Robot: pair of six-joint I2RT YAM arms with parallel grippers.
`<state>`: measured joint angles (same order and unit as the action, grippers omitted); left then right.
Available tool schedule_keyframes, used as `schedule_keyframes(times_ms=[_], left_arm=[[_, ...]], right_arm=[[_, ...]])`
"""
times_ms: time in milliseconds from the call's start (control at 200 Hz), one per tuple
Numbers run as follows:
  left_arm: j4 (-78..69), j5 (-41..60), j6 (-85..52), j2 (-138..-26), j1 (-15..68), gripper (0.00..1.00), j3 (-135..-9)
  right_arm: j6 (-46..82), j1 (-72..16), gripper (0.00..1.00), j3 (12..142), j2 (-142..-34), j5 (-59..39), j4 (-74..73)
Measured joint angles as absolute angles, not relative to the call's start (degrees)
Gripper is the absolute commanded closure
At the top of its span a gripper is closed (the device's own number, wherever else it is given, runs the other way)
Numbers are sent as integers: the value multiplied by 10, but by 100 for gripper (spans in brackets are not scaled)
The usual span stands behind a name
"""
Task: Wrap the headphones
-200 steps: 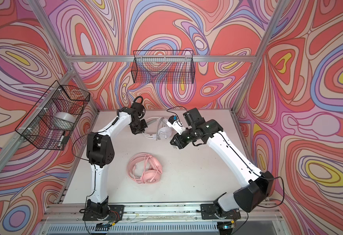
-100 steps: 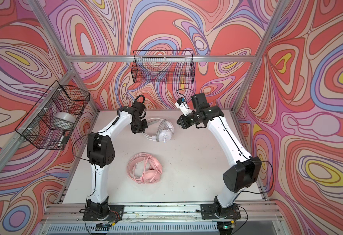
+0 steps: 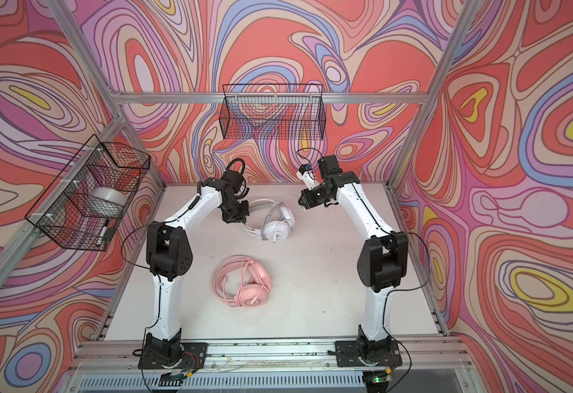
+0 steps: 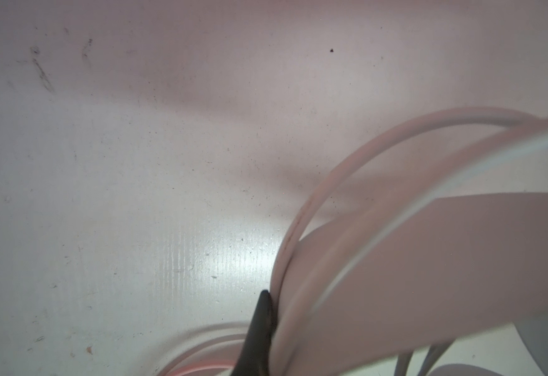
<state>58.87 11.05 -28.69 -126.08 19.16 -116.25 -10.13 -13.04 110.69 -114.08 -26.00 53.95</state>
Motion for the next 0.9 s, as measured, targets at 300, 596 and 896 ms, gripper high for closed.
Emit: schedule_keyframes(times_ms=[300,596,896], left_arm=[[568,160,-286,-1247,192,100,-1131],[564,174,-288,-1237,192,100,-1131],[564,178,-294,-1236,191,100,-1131]], right_arm=[[-66,-124,100,1106,-1202,-269,533],[-32,-124,98,1036,-1204,-303,499],[-3,-124,79,992,-1191,-319,464]])
